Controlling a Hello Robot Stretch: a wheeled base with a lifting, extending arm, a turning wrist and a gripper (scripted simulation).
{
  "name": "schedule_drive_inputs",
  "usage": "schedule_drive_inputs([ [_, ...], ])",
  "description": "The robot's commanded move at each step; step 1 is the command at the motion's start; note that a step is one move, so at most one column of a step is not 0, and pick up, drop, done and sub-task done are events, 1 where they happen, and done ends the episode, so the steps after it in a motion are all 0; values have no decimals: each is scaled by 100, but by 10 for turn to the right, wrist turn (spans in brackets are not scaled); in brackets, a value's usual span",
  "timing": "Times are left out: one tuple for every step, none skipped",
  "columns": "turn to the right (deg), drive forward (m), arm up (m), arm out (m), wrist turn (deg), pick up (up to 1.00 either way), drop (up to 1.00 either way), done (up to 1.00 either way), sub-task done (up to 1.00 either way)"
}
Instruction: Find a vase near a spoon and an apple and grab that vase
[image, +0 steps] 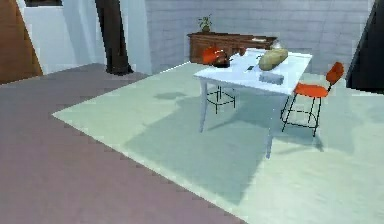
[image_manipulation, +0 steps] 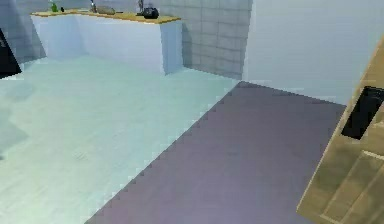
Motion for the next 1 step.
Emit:
schedule_drive_inputs([
  [-150,0,0,0,0,0,0,0,0],
])
